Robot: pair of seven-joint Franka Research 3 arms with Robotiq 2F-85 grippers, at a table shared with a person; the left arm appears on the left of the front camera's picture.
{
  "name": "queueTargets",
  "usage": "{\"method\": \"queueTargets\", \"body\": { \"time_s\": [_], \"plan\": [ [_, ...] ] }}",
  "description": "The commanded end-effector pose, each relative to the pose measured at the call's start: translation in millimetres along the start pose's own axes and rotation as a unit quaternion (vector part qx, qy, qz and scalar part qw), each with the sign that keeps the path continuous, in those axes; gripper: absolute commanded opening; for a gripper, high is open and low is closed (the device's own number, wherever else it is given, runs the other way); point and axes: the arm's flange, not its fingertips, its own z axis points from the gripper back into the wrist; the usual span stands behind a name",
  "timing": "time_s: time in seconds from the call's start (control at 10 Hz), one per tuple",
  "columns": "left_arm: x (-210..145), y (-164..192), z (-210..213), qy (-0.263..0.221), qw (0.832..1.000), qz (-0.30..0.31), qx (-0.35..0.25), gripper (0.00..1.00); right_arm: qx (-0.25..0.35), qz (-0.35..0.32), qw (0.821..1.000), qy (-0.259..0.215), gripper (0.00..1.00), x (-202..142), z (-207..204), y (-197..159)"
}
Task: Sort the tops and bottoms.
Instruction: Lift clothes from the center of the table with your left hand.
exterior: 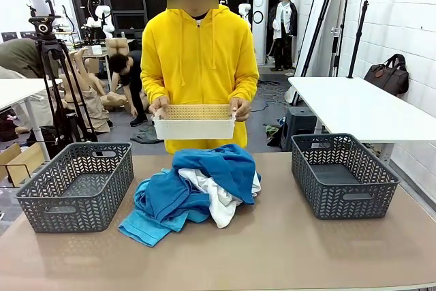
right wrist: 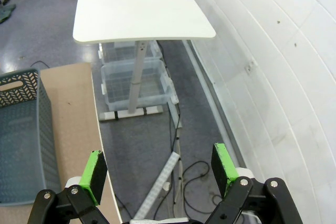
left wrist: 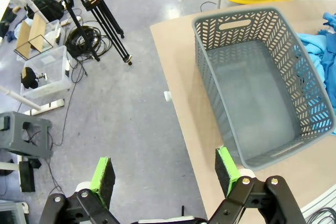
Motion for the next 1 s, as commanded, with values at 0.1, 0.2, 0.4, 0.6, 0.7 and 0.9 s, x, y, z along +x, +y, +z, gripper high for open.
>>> {"method": "queueTargets", "body": {
  "time_s": [0.1,0.2,0.4,0.6,0.7,0.9],
  "plan": [
    [-2.6,2.2,0.6,-0.002,1.000,-0.003,-0.002,1.00,-0.001,0.004,1.000,0.006,1.00,-1.7,0.1,0.1],
    [-2.6,2.2,0.6,-0.002,1.000,-0.003,-0.002,1.00,-0.001,0.004,1.000,0.006,1.00,-1.7,0.1,0.1],
    [-2.6,2.2,0.6,-0.002,1.000,-0.003,-0.002,1.00,-0.001,0.004,1.000,0.006,1.00,-1.7,0.1,0.1],
    [-2.6,2.2,0.6,-0.002,1.000,-0.003,-0.002,1.00,-0.001,0.004,1.000,0.006,1.00,-1.7,0.1,0.1],
    [-2.6,2.2,0.6,-0.002,1.000,-0.003,-0.002,1.00,-0.001,0.004,1.000,0.006,1.00,-1.7,0.1,0.1],
    [-2.6,2.2,0.6,-0.002,1.000,-0.003,-0.002,1.00,-0.001,0.004,1.000,0.006,1.00,-1.7,0.1,0.1]
  ]
}}
